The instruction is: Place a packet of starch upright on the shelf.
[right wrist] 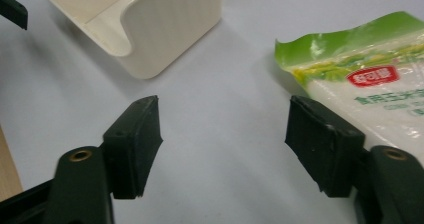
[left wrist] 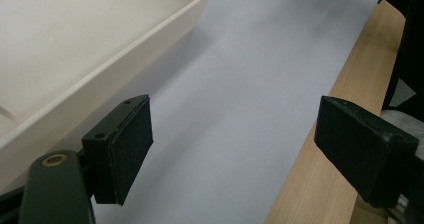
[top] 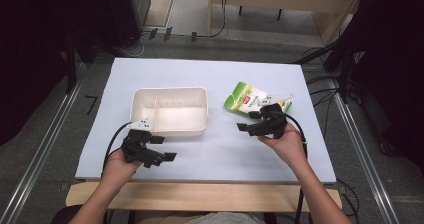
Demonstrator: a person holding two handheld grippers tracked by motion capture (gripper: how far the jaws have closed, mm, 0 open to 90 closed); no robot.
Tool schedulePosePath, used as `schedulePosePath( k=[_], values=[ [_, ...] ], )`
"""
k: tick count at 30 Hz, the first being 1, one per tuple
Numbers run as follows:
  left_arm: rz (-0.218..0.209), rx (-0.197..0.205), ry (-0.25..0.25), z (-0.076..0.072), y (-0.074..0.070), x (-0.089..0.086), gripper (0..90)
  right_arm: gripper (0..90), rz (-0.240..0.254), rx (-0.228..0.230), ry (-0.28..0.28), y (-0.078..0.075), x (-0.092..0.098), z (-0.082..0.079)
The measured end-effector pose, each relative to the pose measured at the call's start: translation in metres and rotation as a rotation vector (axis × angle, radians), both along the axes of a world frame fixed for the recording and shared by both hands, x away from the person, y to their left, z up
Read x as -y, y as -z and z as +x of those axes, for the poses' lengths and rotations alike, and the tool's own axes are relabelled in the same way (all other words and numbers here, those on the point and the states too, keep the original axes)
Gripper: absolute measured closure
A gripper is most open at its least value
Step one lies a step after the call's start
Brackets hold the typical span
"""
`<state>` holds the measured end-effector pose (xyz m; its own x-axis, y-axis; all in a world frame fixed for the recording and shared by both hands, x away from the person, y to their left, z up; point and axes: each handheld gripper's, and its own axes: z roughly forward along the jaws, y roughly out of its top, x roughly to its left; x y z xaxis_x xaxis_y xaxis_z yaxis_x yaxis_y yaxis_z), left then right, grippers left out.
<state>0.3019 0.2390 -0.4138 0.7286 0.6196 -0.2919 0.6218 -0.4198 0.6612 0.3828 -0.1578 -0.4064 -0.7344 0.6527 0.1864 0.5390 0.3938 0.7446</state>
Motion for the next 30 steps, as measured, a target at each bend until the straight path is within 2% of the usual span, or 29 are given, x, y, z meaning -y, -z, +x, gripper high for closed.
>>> schedulePosePath(
  k=[5,9,13,16,18,21,23,26,28,30],
  values=[
    [0.0,0.003,-0.001,0.0,0.0,0.0,16.3,40.3,-0.01,0.005,0.03,-0.012,0.004,0.013],
    [0.002,-0.004,0.008,0.0,0.001,0.0,16.3,49.3,-0.016,0.018,0.046,-0.02,0.01,0.021],
    [-0.003,0.002,0.002,-0.001,0.0,0.0,16.3,60.6,0.005,0.002,0.09,-0.023,0.024,0.035],
    [0.001,0.003,0.002,-0.001,0.0,-0.001,16.3,70.3,0.0,-0.022,0.133,-0.023,0.032,0.046],
    [-0.003,0.01,-0.004,-0.002,0.0,-0.001,16.3,74.5,0.003,-0.023,0.144,-0.022,0.037,0.053],
    [-0.004,0.013,-0.005,-0.003,-0.001,-0.003,16.3,85.7,-0.025,-0.023,0.163,-0.021,0.043,0.063],
    [-0.014,0.014,-0.01,-0.004,-0.001,-0.004,16.3,90.0,-0.033,-0.036,0.191,-0.017,0.049,0.07],
    [-0.011,0.018,-0.012,-0.006,-0.001,-0.005,16.3,90.0,-0.024,-0.07,0.239,-0.011,0.057,0.078],
    [-0.015,0.023,-0.01,-0.007,-0.001,-0.005,16.3,90.0,-0.063,-0.057,0.264,-0.005,0.062,0.083],
    [-0.014,0.029,-0.009,-0.009,-0.001,-0.006,16.3,90.0,-0.08,-0.06,0.29,0.0,0.069,0.089]
  ],
)
